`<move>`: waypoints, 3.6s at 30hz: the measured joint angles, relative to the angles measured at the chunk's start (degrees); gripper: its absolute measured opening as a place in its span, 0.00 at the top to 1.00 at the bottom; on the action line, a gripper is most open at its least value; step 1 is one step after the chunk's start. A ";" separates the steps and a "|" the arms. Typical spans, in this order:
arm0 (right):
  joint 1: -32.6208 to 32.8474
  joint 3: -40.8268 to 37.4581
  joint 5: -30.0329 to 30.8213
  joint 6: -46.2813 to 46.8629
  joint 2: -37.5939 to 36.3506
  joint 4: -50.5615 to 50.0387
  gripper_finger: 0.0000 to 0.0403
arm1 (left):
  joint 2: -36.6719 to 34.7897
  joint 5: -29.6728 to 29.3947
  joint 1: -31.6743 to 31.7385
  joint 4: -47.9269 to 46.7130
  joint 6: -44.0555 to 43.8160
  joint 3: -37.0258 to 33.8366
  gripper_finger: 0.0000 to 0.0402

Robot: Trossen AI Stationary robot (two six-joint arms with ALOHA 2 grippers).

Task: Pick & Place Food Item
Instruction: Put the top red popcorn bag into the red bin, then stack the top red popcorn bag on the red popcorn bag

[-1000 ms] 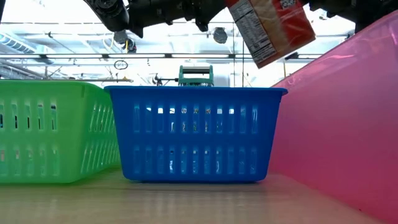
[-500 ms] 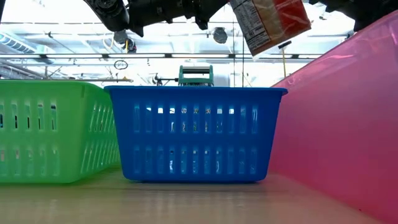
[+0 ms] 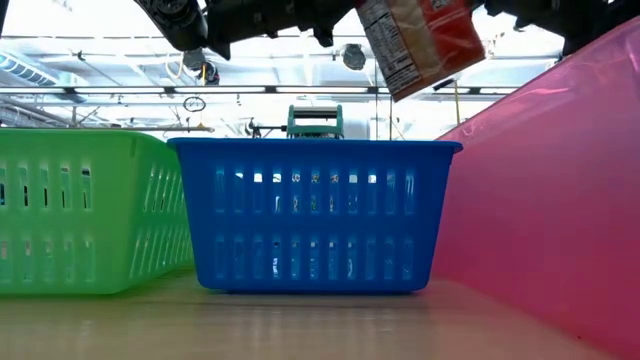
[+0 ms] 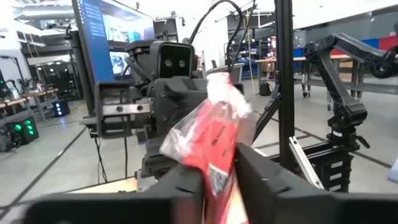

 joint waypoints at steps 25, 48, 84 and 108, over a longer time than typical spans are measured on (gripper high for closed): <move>0.00 0.04 31.46 3.39 -17.35 -26.95 0.63 | 2.04 -14.81 -17.43 -3.74 10.08 0.00 0.99; 0.02 0.02 23.79 4.93 -16.25 -26.78 0.67 | 23.05 -26.25 -23.37 -16.43 8.73 15.86 0.97; 0.02 -0.03 28.28 10.21 -13.59 -36.09 0.65 | -4.77 -24.92 -20.34 -42.92 -4.88 11.92 0.33; -16.72 1.16 19.93 23.05 15.15 -47.88 0.54 | -19.10 -32.97 -11.37 -11.20 -11.77 -22.68 0.37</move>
